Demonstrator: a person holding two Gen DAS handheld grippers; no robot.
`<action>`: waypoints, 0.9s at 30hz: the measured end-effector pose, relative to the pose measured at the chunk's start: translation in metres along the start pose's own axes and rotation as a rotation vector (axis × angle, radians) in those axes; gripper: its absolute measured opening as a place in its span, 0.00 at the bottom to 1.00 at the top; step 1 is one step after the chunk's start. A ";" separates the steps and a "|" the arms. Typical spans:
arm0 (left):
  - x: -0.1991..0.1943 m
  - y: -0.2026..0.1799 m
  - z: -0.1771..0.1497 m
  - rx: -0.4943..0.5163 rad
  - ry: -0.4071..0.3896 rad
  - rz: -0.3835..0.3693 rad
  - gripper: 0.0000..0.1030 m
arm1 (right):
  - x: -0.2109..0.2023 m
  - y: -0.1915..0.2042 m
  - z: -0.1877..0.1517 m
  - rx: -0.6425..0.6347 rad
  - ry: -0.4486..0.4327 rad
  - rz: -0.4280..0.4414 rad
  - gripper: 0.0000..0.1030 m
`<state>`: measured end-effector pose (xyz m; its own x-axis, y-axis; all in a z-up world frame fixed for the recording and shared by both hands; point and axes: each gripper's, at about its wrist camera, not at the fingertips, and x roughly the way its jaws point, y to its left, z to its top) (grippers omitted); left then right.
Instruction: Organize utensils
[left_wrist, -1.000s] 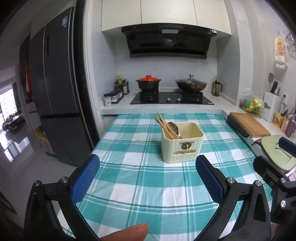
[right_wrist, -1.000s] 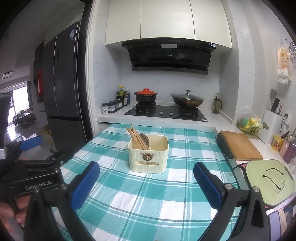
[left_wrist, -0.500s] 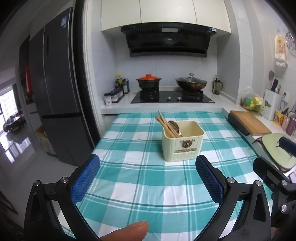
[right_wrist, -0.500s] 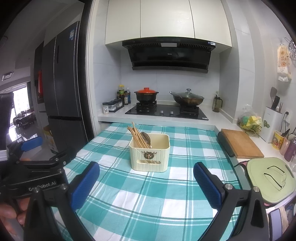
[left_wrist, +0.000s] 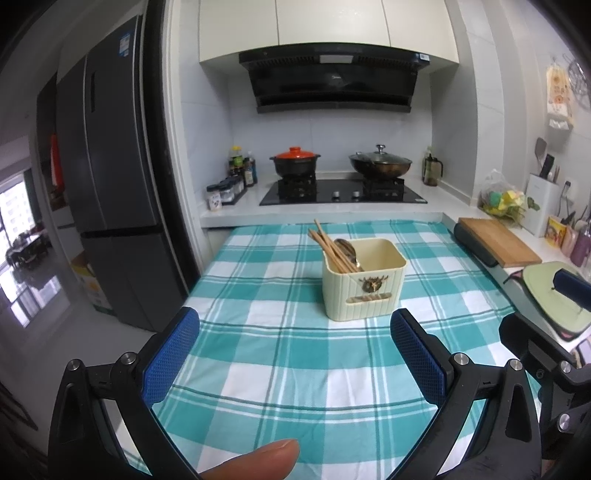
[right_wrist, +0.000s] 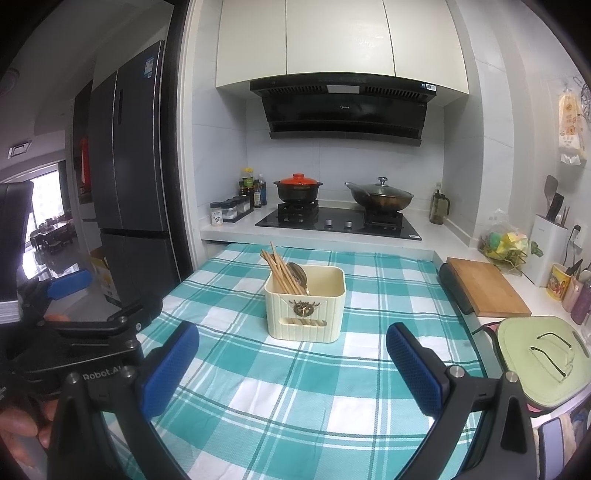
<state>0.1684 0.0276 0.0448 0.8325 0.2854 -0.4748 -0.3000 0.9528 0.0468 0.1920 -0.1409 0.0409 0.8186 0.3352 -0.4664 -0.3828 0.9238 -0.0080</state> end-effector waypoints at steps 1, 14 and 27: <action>0.001 0.001 0.000 0.001 0.001 -0.001 1.00 | 0.000 0.000 0.000 0.000 0.000 0.000 1.00; 0.004 0.003 -0.004 0.001 0.009 -0.015 1.00 | 0.001 0.001 0.000 0.000 0.005 0.001 1.00; 0.006 0.001 -0.006 0.007 0.015 -0.022 1.00 | 0.002 0.003 -0.001 -0.001 0.010 0.002 1.00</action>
<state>0.1702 0.0292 0.0372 0.8317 0.2626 -0.4893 -0.2783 0.9596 0.0419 0.1921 -0.1378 0.0394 0.8138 0.3351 -0.4748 -0.3846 0.9231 -0.0076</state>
